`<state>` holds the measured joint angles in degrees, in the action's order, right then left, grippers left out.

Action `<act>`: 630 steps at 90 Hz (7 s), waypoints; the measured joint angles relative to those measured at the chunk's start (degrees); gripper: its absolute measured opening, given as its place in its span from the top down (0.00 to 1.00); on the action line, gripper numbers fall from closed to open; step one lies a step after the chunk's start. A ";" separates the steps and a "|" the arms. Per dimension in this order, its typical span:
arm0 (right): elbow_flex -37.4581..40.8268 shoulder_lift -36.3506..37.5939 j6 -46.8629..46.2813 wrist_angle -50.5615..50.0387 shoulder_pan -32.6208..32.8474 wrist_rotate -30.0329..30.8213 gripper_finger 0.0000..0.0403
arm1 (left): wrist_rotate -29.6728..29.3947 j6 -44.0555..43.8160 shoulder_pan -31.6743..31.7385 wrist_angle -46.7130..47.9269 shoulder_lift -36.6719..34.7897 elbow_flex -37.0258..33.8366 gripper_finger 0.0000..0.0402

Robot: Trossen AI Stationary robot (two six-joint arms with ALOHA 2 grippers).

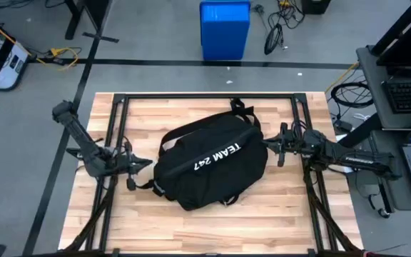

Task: Unpack backpack
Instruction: Return to Home Position

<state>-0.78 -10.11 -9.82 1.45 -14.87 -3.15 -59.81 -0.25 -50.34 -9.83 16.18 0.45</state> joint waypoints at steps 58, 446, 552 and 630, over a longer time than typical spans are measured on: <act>0.00 0.43 1.31 0.03 0.04 -1.36 1.00 | 14.86 6.45 2.65 6.21 -16.19 -0.04 1.00; 0.00 5.77 1.57 0.65 8.99 1.42 1.00 | 59.78 -2.36 46.07 9.53 -16.19 0.02 1.00; 0.00 5.62 0.02 -0.44 8.98 1.44 1.00 | 59.74 -2.38 46.07 9.31 -16.19 0.02 1.00; -0.02 5.62 0.02 -0.44 9.00 1.46 1.00 | 59.74 -2.37 46.08 9.26 -16.19 0.02 1.00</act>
<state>-0.80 -4.49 -9.80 1.02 -5.88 -1.69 -0.08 -2.63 -4.27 -0.56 -0.01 0.47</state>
